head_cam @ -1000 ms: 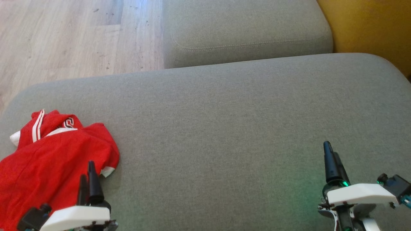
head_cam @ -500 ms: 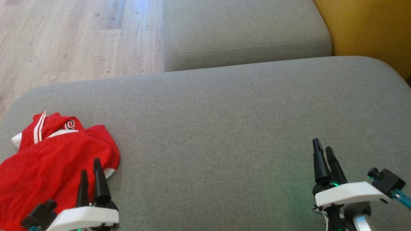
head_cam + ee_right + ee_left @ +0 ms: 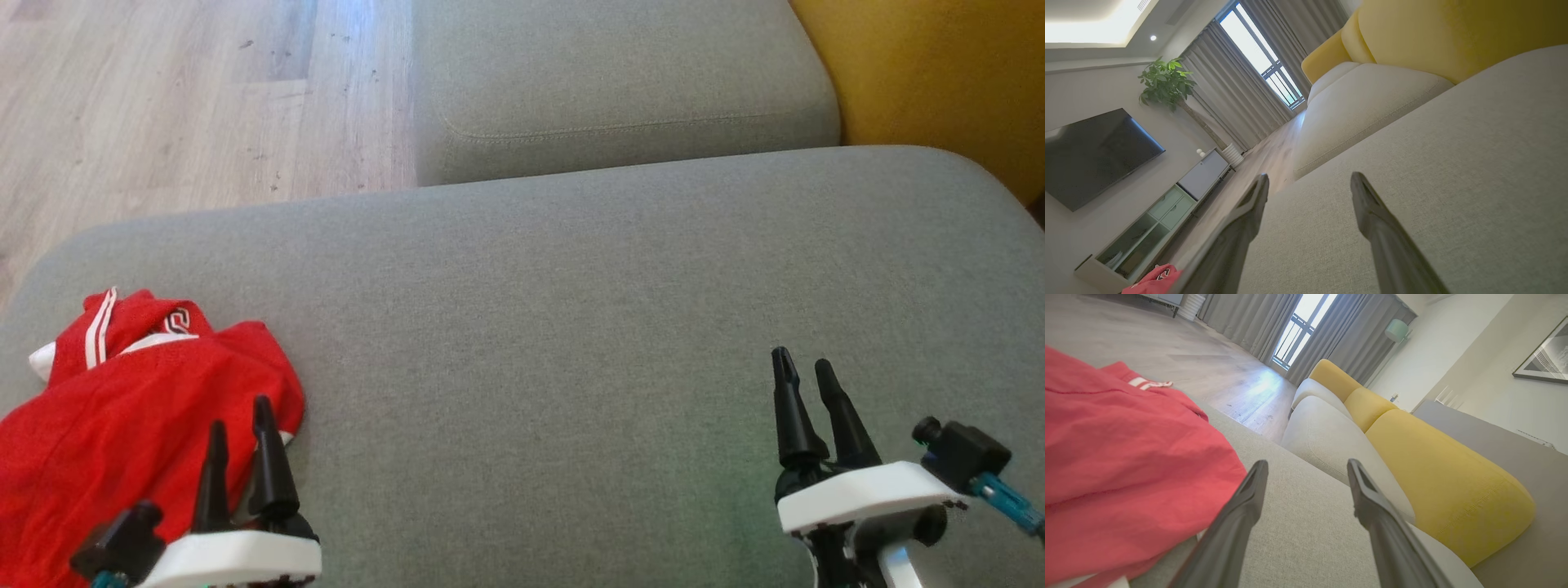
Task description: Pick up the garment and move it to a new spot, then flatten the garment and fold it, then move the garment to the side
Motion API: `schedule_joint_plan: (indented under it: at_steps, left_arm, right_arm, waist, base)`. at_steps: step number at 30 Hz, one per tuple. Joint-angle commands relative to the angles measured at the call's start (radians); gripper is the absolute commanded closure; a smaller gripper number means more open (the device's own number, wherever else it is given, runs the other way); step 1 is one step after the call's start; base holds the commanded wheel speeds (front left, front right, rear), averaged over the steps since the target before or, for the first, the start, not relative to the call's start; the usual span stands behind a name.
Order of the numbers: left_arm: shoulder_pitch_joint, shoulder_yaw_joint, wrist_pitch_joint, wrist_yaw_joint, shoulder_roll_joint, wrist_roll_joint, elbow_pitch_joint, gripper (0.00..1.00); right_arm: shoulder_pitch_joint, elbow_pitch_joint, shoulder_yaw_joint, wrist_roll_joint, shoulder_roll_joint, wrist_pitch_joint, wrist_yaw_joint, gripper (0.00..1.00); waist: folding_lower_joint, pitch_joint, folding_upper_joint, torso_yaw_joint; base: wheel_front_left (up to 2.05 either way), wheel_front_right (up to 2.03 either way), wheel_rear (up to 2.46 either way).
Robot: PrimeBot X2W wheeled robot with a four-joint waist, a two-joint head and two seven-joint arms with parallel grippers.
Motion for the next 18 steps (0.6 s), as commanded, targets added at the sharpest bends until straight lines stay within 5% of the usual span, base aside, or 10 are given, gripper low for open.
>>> schedule_joint_plan:
  at_steps: [1, 18]
  left_arm:
    - [-0.021, 0.015, -0.017, 0.009, 0.007, 0.041, -0.045, 0.0]
    - [0.005, 0.019, -0.064, 0.02, 0.008, 0.231, -0.039, 0.0]
  right_arm:
    - [-0.022, -0.045, 0.024, -0.042, -0.006, -0.018, 0.0, 0.0]
    - [-0.012, -0.045, 0.046, -0.235, -0.007, -0.065, -0.001, 0.0]
  waist:
    - [-0.0001, -0.001, 0.0, 0.001]
    - [-0.0001, -0.011, 0.0, 0.002]
  base:
    - [0.0, 0.0, 0.0]
    - [0.0, 0.0, 0.0]
